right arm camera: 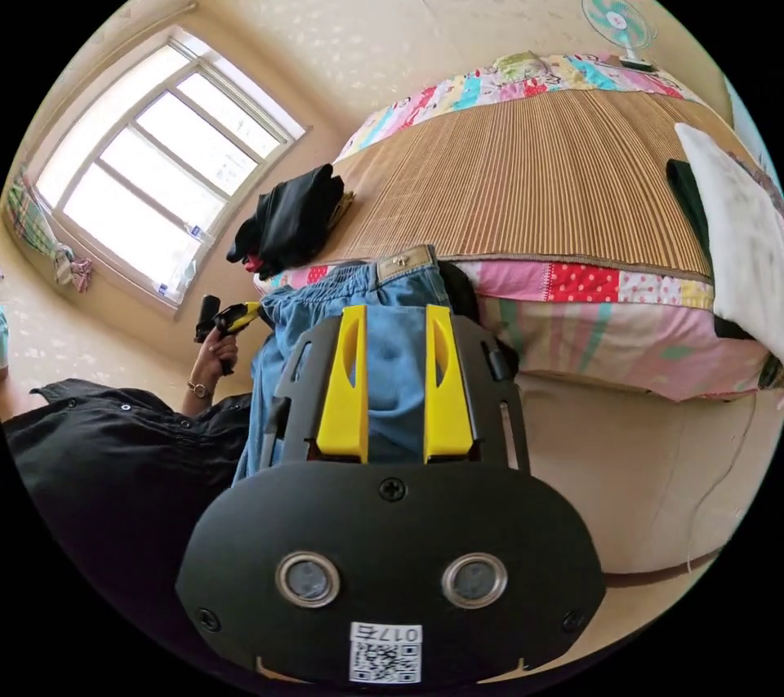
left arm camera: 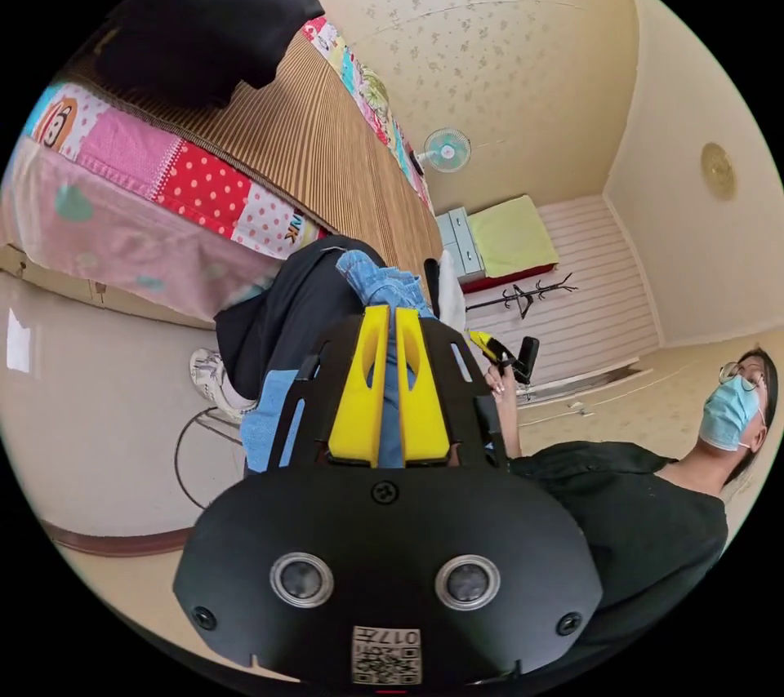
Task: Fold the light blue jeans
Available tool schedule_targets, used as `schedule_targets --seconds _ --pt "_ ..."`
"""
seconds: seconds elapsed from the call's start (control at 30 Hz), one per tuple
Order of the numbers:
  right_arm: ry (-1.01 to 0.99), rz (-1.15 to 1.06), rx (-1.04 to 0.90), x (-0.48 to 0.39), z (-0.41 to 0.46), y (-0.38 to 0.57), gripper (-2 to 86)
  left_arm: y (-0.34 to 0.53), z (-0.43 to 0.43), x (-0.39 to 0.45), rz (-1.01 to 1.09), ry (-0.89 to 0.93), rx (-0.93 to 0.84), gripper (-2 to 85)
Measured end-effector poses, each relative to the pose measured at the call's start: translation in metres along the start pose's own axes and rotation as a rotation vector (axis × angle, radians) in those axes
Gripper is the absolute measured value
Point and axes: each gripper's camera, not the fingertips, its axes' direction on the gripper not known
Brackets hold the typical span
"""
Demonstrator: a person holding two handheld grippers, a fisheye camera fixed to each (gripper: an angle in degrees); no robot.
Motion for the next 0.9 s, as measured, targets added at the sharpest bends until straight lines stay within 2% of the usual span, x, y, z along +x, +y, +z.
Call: schedule_targets --seconds 0.1,0.2,0.23,0.33,0.4,0.5,0.57,0.6,0.67,0.77,0.9 --pt "-0.060 -0.039 -0.039 0.011 0.022 -0.037 13.1 -0.010 0.015 0.009 0.018 -0.039 -0.042 -0.6" --pt "-0.077 -0.066 -0.223 0.033 0.093 -0.070 14.7 -0.011 0.027 0.012 0.023 -0.038 -0.039 -0.6" --pt "-0.121 -0.048 -0.336 0.045 0.127 -0.076 14.8 -0.009 0.031 0.013 0.023 -0.032 -0.028 -0.7" --pt "-0.208 -0.039 -0.383 0.044 0.159 -0.072 9.6 -0.003 0.035 0.014 -0.003 -0.053 0.006 -0.8" --pt "-0.194 -0.114 -0.314 0.017 0.136 -0.071 6.2 -0.007 0.031 0.021 -0.017 -0.098 0.041 -0.8" --pt "-0.266 -0.228 -0.085 -0.041 0.055 -0.082 4.2 -0.044 0.022 0.072 0.128 -0.089 0.080 -0.8" --pt "-0.231 -0.335 0.157 -0.100 -0.034 -0.092 3.7 -0.076 0.010 0.147 0.320 -0.051 0.141 -0.8" --pt "-0.213 -0.367 0.217 -0.116 -0.057 -0.092 3.6 -0.081 0.006 0.168 0.368 -0.047 0.160 -0.8" --pt "-0.156 -0.491 0.445 -0.183 -0.151 -0.086 3.4 -0.087 -0.024 0.256 0.568 -0.026 0.296 -0.8" --pt "-0.194 -0.657 0.716 -0.260 -0.259 -0.045 3.2 -0.054 -0.077 0.350 0.806 0.046 0.499 -0.8" --pt "-0.195 -0.788 0.865 -0.329 -0.338 0.035 3.0 0.021 -0.126 0.413 0.997 0.146 0.652 -0.8"
